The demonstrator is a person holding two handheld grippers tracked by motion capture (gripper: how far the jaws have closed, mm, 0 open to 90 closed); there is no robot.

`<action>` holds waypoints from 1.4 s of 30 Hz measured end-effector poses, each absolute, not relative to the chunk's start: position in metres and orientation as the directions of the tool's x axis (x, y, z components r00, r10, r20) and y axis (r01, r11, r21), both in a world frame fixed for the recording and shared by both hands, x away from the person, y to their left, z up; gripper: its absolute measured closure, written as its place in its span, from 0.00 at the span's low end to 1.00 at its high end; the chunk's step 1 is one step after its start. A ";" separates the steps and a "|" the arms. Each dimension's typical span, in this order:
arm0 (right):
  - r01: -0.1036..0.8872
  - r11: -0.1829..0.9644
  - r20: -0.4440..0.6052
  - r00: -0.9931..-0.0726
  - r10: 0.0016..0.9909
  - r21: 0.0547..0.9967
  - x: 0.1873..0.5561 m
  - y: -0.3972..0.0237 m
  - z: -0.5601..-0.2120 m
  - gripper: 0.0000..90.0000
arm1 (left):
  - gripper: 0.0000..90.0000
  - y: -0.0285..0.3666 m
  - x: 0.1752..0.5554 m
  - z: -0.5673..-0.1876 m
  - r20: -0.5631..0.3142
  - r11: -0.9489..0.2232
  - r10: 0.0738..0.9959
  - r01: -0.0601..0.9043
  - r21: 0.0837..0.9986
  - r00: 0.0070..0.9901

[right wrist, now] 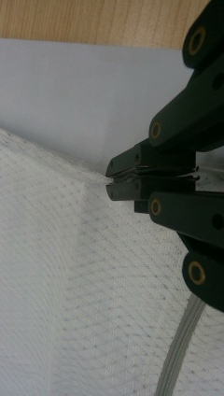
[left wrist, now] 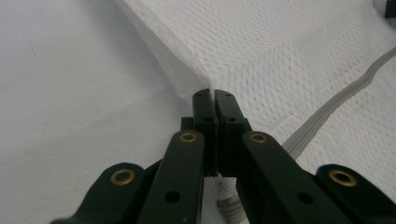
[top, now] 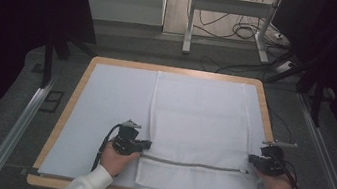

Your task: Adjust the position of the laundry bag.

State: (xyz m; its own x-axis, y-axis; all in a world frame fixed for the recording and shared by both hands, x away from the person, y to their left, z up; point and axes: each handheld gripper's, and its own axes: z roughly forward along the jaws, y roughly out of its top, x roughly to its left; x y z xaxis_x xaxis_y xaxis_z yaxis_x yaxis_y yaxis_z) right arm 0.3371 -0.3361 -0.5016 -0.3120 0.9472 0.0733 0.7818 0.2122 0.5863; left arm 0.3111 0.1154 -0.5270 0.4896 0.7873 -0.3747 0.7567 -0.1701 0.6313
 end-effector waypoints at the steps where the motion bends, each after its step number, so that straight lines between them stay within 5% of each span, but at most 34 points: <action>1: 0.780 0.211 0.076 -0.314 0.946 0.589 0.337 -0.337 -0.501 0.96 | 1.00 0.116 0.311 -0.527 -0.375 -0.169 0.788 0.757 0.632 0.489; 42: 0.764 0.209 0.134 -0.359 0.924 0.611 0.335 -0.328 -0.496 0.97 | 0.99 0.133 0.312 -0.521 -0.392 -0.141 0.785 0.755 0.640 0.480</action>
State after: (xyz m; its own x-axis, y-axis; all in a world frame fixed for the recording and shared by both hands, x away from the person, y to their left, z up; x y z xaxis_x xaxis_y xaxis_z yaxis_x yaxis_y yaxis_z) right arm 0.3348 -0.3277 -0.4963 -0.3595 0.9236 0.1335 0.7639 0.2090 0.6106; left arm 0.3122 0.1330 -0.5213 0.4795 0.7850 -0.3922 0.7550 -0.1412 0.6404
